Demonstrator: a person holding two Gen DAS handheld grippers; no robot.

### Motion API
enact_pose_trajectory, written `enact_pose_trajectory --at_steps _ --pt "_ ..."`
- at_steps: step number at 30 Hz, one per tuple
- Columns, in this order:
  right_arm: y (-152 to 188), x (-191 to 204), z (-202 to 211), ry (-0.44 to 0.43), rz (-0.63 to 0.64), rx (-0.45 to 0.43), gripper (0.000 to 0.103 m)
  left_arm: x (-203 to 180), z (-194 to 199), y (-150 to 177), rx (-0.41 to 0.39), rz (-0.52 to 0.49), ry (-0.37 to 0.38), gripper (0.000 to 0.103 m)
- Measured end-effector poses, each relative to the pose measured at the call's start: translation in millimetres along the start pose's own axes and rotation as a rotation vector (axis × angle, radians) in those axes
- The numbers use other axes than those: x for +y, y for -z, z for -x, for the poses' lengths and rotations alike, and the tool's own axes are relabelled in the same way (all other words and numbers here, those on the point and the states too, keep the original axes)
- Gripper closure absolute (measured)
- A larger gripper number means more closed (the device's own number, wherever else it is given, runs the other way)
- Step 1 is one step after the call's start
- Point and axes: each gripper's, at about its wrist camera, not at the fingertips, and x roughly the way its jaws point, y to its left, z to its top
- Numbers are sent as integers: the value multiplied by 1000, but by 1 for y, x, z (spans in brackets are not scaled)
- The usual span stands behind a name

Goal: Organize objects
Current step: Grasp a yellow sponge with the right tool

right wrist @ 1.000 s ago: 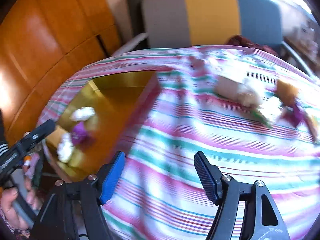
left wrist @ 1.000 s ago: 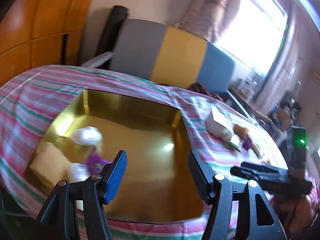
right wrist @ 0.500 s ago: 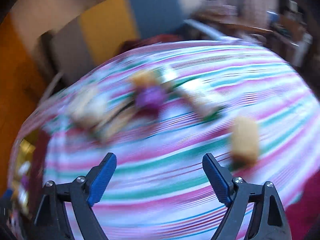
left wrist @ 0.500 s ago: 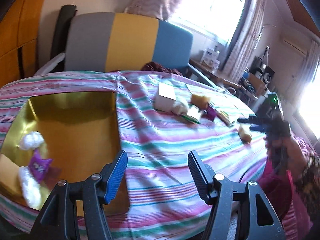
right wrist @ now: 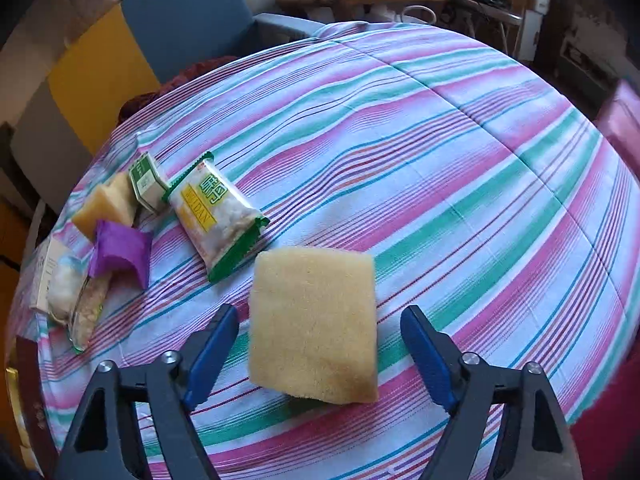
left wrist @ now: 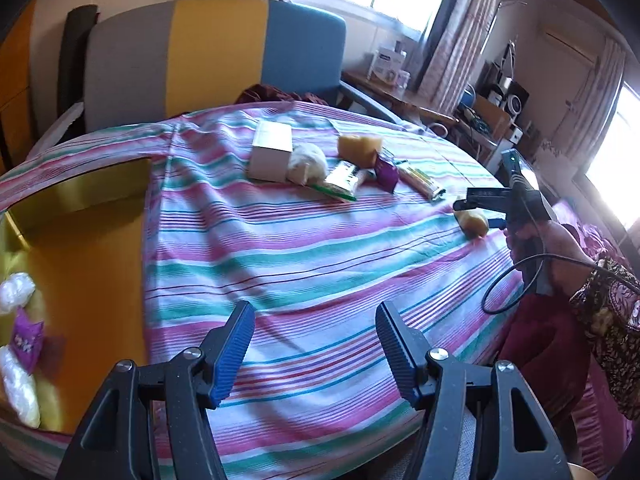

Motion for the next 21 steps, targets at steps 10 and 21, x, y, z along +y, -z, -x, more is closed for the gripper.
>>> enact_pose_trajectory --at_steps 10,21 --pt "0 23 11 -47 117 -39 48 -34 -63 -39 65 -84 24 39" --pt "6 32 33 -136 161 -122 48 -27 -178 -105 166 -41 19 39"
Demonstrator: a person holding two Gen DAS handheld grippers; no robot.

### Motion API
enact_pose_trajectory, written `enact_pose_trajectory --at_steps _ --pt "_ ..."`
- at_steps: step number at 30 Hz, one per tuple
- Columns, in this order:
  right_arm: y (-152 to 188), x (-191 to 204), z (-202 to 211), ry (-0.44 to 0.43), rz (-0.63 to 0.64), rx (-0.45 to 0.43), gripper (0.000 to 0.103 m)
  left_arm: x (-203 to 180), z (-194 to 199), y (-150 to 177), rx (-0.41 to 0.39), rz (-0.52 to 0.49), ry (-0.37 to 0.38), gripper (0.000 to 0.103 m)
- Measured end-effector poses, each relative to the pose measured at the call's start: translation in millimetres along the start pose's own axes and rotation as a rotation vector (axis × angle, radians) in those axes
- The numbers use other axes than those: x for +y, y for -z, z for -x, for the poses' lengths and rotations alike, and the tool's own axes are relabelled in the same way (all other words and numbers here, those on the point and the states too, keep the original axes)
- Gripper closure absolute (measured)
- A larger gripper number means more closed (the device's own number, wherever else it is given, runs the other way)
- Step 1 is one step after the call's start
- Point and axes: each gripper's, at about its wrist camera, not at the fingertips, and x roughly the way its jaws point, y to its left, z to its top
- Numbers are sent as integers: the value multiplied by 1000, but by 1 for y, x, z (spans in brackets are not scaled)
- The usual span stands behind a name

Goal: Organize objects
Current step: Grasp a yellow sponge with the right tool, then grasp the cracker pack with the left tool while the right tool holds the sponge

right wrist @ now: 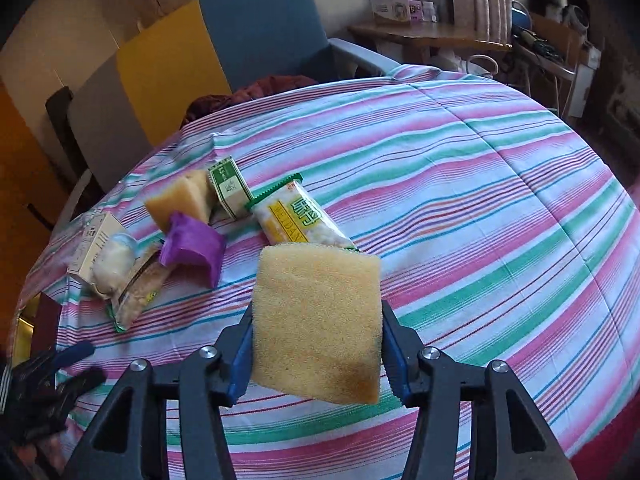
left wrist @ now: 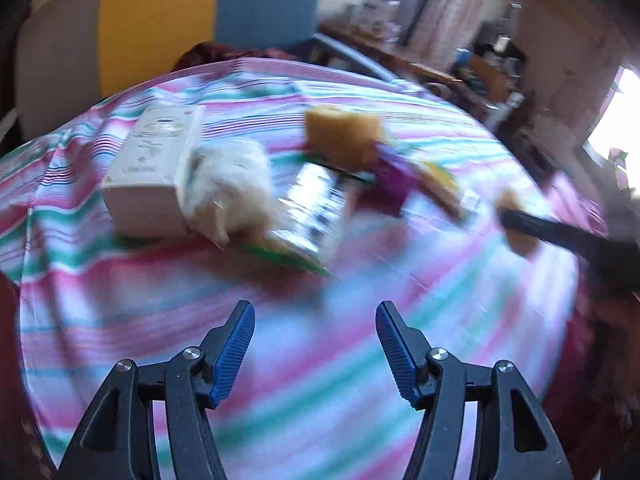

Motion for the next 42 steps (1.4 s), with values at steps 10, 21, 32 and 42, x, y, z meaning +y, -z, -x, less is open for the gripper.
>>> enact_pose_trajectory --at_steps 10,21,32,42 --pt "-4 1 -1 -27 -5 -14 47 -16 -24 -12 -1 -53 126 38" --pt "-6 -1 3 -45 -31 -34 47 -35 -34 -25 -22 49 51 33" --pt "-6 -3 1 -49 -36 -29 47 -43 -49 -23 -93 -66 -5 56" --pt "-4 5 1 -45 13 -29 47 -25 -30 2 -141 -24 59 62"
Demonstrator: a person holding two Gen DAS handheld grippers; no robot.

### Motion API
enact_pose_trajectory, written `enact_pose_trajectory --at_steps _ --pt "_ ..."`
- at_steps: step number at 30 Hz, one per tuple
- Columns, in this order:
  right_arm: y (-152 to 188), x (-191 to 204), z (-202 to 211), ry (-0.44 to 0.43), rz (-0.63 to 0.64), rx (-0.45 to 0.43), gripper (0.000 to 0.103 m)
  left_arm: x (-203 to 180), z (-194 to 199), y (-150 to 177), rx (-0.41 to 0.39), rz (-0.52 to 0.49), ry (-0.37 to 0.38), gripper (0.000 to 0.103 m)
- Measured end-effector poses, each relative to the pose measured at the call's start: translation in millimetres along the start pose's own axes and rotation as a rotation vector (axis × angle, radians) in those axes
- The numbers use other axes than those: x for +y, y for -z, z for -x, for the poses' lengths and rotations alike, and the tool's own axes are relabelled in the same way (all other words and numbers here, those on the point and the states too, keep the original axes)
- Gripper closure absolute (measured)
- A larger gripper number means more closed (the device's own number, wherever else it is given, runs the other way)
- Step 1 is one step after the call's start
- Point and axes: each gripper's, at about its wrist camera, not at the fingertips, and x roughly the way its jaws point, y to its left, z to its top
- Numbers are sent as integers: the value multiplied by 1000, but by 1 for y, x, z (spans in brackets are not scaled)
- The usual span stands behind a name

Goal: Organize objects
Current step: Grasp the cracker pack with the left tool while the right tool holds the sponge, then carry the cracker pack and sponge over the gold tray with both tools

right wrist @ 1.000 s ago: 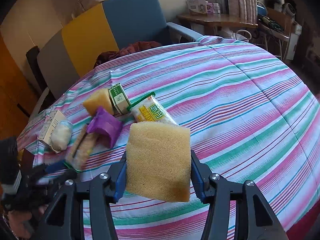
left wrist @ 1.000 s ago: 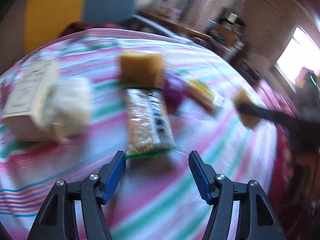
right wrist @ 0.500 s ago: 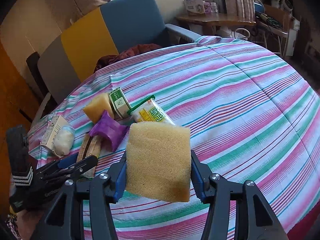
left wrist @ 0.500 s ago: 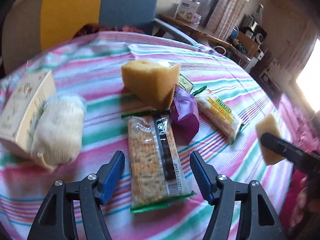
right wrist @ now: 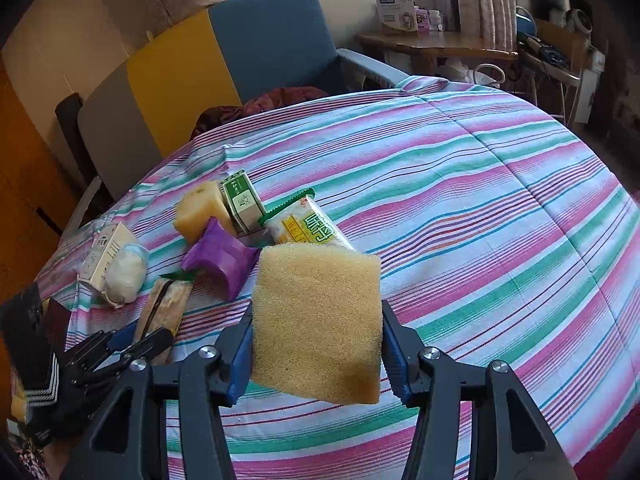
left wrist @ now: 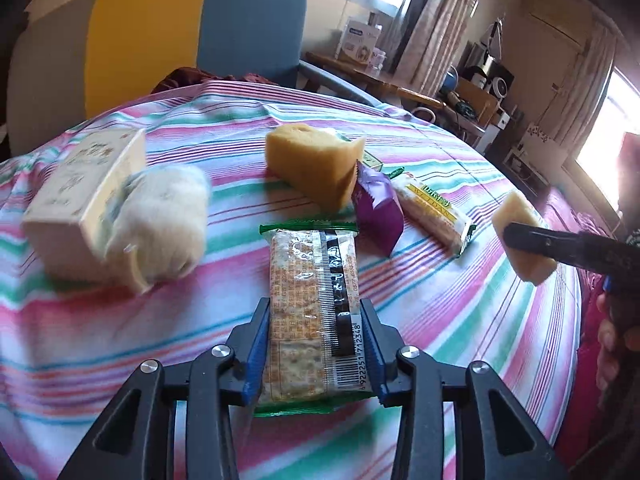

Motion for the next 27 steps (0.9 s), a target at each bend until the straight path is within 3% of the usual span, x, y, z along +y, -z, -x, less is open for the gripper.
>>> enact_pose_trajectory --at_steps 7,13,27 --pt "2 13 0 -2 69 -8 47 10 25 20 -45 42 -12 62" --pt "5 20 -5 96 150 5 47 16 53 37 -127 53 -58 62" --pt "8 28 -7 166 231 2 47 29 99 68 -190 103 -70 62"
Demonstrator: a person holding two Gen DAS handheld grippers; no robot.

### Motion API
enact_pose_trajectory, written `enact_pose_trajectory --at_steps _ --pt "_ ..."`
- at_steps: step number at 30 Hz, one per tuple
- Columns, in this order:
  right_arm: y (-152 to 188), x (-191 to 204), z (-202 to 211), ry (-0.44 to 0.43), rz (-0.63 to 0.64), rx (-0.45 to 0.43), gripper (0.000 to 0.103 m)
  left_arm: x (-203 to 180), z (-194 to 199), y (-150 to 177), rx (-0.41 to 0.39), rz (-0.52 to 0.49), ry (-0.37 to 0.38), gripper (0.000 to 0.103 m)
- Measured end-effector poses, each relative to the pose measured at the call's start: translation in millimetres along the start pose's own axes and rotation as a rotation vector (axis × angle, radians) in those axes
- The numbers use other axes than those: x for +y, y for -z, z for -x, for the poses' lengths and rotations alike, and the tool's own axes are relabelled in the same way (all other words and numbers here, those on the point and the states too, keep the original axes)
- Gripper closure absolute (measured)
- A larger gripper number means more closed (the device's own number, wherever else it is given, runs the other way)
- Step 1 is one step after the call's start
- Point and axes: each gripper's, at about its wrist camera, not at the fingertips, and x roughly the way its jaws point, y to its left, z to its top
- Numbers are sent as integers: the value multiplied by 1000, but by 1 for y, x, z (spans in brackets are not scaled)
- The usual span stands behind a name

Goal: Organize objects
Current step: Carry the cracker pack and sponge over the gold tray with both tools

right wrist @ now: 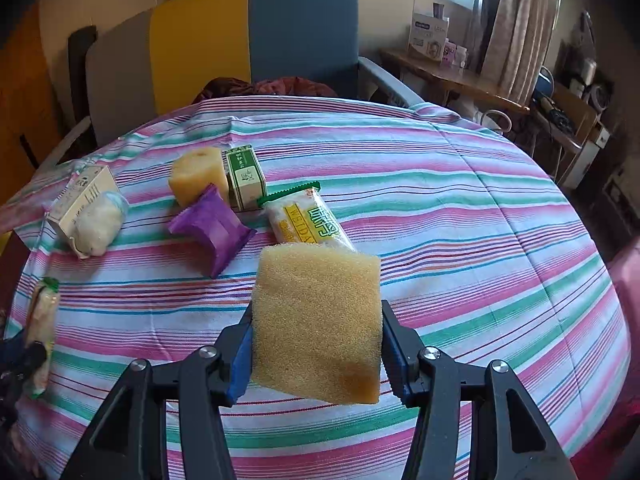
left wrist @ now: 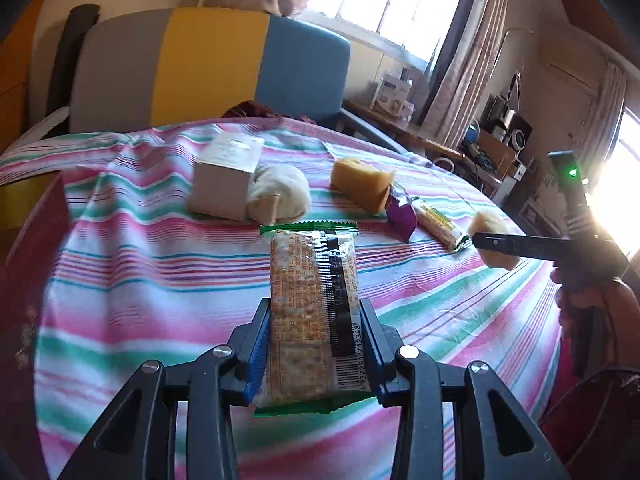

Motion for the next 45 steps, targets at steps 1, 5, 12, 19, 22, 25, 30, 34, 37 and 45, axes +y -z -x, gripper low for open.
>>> enact_pose_trajectory --at_steps 1,5,12,19,22,25,30,34,37,45 --pt "0 1 0 1 4 -3 47 1 8 1 -15 -7 0 62" --pt "0 5 2 11 25 -9 47 10 36 1 -60 3 12 62" --pt "0 8 4 13 36 -24 47 44 87 -5 -115 80 -28 62" --pt "0 9 4 8 39 -22 47 88 124 -1 -161 156 -110 62" --pt "0 10 4 9 48 -24 47 108 132 3 -162 186 -159 62" --pt "0 14 4 12 62 -26 48 126 134 7 -145 218 -211 62" --pt "0 19 7 10 83 -42 47 147 129 17 -97 245 -277 62" --pt "0 31 16 16 136 -90 47 158 126 21 -56 277 -321 61" --pt "0 44 25 6 197 -139 47 162 127 25 -45 292 -352 55" --pt "4 79 38 -95 304 -182 47 166 150 38 -96 316 -340 38"
